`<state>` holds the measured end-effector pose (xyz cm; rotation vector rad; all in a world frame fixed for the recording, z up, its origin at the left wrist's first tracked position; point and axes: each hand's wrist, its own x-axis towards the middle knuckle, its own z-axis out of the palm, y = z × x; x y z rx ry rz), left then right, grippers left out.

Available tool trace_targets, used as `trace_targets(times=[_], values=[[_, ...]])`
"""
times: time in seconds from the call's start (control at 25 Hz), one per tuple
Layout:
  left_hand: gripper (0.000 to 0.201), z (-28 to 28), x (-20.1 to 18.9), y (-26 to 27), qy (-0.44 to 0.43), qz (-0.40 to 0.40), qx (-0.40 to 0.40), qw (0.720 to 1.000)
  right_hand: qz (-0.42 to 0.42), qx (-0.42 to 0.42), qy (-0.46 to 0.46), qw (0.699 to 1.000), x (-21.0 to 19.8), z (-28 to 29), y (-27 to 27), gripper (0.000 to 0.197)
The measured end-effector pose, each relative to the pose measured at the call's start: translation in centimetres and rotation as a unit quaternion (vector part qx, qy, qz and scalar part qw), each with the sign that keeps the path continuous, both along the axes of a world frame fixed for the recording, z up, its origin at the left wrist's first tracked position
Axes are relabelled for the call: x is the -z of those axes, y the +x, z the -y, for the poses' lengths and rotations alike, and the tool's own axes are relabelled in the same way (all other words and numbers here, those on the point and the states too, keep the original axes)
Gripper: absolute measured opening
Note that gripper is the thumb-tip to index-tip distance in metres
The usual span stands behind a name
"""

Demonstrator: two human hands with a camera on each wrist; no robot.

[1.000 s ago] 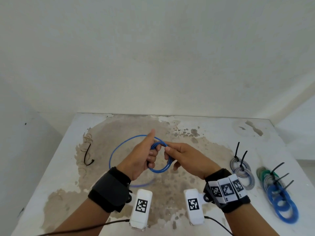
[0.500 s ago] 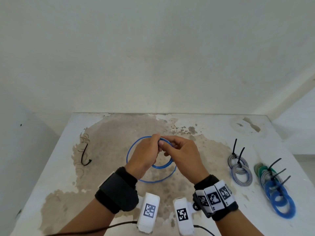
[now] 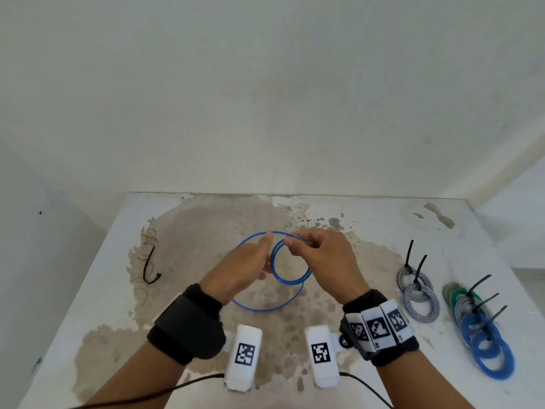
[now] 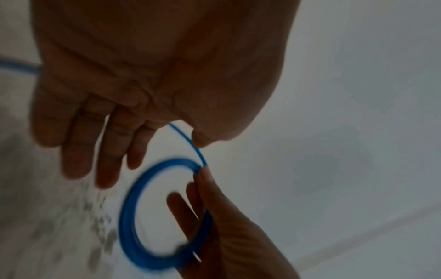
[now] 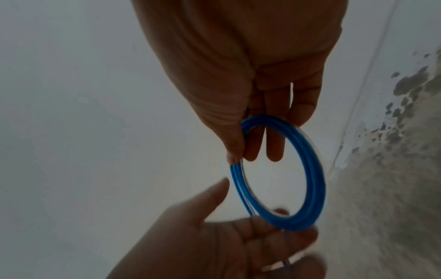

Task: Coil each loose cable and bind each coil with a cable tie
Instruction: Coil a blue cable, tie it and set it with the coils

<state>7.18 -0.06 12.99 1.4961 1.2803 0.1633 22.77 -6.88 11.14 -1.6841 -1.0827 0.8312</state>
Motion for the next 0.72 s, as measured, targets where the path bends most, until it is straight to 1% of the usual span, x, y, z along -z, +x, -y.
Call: trace_targets(times=[0.04, 0.08, 0.12, 0.16, 0.2, 0.24, 0.32, 0.36, 0.44, 0.52, 0.56, 0.6, 0.68, 0.72], values=[[0.054, -0.3, -0.3, -0.7, 0.078, -0.069, 0.025, 0.994, 0.0, -0.007, -0.009, 1.0, -0.1, 0.0, 0.4, 0.013], [0.049, -0.6, -0.6, -1.4, 0.174, -0.112, 0.027, 0.978, 0.003, -0.02, -0.019, 1.0, -0.2, -0.1, 0.7, 0.013], [0.041, -0.9, -1.0, -1.9, 0.256, -0.111, 0.014, 0.96, 0.008, -0.035, -0.029, 0.999, -0.2, -0.2, 0.7, 0.012], [0.029, -1.3, -1.4, -2.0, 0.312, -0.069, 0.006, 0.948, 0.011, -0.047, -0.035, 0.998, -0.3, -0.3, 0.7, 0.012], [0.018, -1.7, -1.6, -2.0, 0.331, -0.024, 0.024, 0.943, 0.012, -0.057, -0.04, 0.998, -0.4, -0.4, 0.4, 0.011], [0.018, -2.2, -1.6, -1.8, 0.318, 0.003, 0.069, 0.946, 0.011, -0.062, -0.041, 0.997, -0.4, -0.5, 0.2, 0.011], [0.028, -2.6, -1.0, -1.6, 0.261, -0.011, 0.172, 0.95, 0.001, -0.058, -0.036, 0.998, -0.6, -0.9, -0.3, 0.013], [0.031, -2.6, -0.6, -1.5, 0.245, -0.018, 0.195, 0.949, -0.008, -0.052, -0.032, 0.998, -0.6, -1.1, -0.6, 0.014], [0.031, -2.2, 0.3, -1.4, 0.227, 0.005, 0.186, 0.956, -0.013, -0.042, -0.037, 0.998, -0.5, -1.5, -1.2, 0.015], [0.029, -1.8, 0.9, -1.4, 0.19, 0.048, 0.15, 0.969, -0.017, -0.038, -0.053, 0.998, -0.3, -1.6, -1.9, 0.014], [0.029, -1.7, 0.9, -1.4, 0.164, 0.07, 0.13, 0.975, -0.032, -0.038, -0.058, 0.997, -0.1, -1.6, -2.0, 0.015], [0.028, -1.7, 0.9, -1.5, 0.13, 0.092, 0.112, 0.981, -0.056, -0.04, -0.062, 0.996, 0.0, -1.6, -2.0, 0.019], [0.026, -1.8, 0.6, -1.9, 0.051, 0.13, 0.085, 0.986, -0.104, -0.047, -0.071, 0.991, 0.0, -1.3, -1.7, 0.035], [0.025, -1.8, 0.4, -2.2, 0.023, 0.141, 0.078, 0.987, -0.106, -0.054, -0.072, 0.99, 0.1, -1.3, -1.5, 0.04]])
